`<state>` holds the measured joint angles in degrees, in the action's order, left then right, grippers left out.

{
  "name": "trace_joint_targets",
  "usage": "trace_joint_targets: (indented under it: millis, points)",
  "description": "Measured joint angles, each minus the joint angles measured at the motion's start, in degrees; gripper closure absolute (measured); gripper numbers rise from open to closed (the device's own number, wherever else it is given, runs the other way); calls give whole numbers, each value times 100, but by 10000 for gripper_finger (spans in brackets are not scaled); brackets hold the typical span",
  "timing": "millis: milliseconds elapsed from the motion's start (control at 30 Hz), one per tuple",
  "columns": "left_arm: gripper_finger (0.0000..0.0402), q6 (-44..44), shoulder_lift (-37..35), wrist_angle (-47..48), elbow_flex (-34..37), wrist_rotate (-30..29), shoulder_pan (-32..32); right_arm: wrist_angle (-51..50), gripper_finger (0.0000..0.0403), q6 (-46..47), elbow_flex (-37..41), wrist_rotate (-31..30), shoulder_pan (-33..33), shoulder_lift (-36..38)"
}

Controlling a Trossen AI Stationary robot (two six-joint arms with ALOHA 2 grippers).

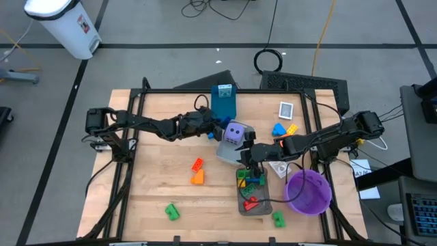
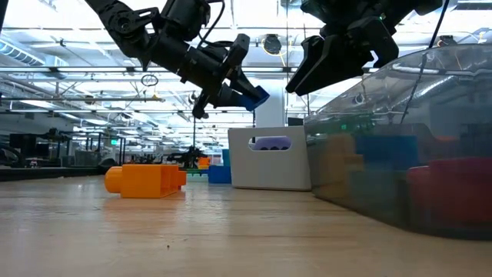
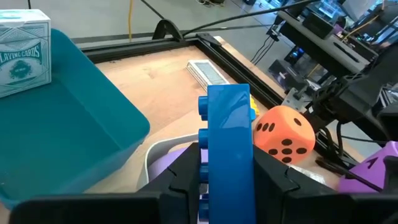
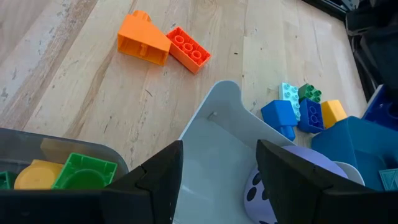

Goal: Pick & Place Toys
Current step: Put the blue game piece into the black bin

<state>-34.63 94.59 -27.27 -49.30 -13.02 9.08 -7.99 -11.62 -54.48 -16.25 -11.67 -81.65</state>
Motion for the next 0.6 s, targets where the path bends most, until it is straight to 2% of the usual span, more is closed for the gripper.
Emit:
trace_joint_targets:
  millis: [600]
  points:
    - [301,14,0,3,0,-9,-13,0,204,0,0,0,0,0]
